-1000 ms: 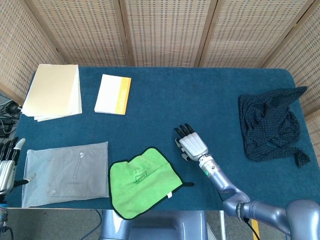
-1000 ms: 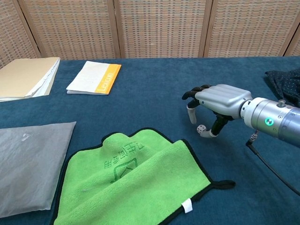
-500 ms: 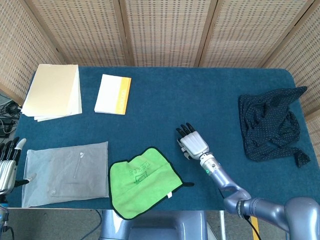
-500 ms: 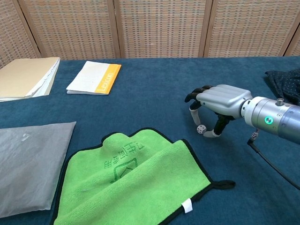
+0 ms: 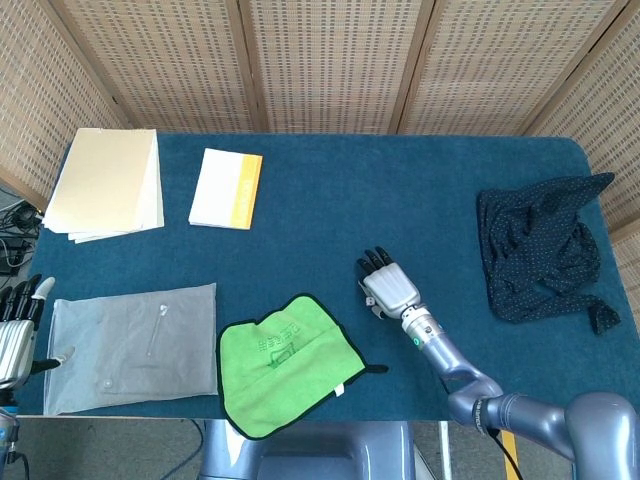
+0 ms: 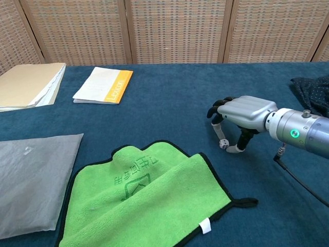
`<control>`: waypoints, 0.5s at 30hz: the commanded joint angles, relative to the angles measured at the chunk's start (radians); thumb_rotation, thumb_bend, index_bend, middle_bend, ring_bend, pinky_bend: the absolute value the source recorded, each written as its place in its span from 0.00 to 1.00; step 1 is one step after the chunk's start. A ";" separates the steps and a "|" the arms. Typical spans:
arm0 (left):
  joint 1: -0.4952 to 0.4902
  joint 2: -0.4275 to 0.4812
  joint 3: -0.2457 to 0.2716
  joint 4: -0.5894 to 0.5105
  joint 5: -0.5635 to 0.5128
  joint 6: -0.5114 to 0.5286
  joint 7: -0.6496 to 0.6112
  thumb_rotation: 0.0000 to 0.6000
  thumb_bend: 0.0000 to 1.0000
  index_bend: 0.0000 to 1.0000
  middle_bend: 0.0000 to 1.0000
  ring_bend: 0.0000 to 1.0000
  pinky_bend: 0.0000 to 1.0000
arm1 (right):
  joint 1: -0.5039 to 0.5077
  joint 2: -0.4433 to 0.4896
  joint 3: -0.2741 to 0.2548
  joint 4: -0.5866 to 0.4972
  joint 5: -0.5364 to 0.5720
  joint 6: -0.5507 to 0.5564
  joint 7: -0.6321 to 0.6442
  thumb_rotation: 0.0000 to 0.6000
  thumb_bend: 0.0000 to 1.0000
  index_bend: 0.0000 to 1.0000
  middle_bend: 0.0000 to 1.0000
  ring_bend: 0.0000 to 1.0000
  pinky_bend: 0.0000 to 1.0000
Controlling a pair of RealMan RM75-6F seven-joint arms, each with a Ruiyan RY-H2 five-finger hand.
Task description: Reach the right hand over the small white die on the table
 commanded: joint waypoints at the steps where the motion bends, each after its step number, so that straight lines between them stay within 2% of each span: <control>1: 0.000 0.000 0.000 0.000 0.000 0.000 -0.002 1.00 0.00 0.00 0.00 0.00 0.00 | 0.002 -0.003 -0.003 0.004 0.001 0.000 -0.002 1.00 0.48 0.59 0.24 0.00 0.00; 8: -0.002 0.000 0.000 0.002 0.000 -0.002 -0.004 1.00 0.00 0.00 0.00 0.00 0.00 | 0.006 0.021 0.002 -0.033 -0.003 0.026 -0.019 1.00 0.49 0.60 0.25 0.00 0.00; 15: -0.002 0.000 0.001 0.002 0.000 -0.001 -0.006 1.00 0.00 0.00 0.00 0.00 0.00 | 0.009 0.100 0.045 -0.126 0.010 0.077 -0.057 1.00 0.49 0.59 0.24 0.00 0.00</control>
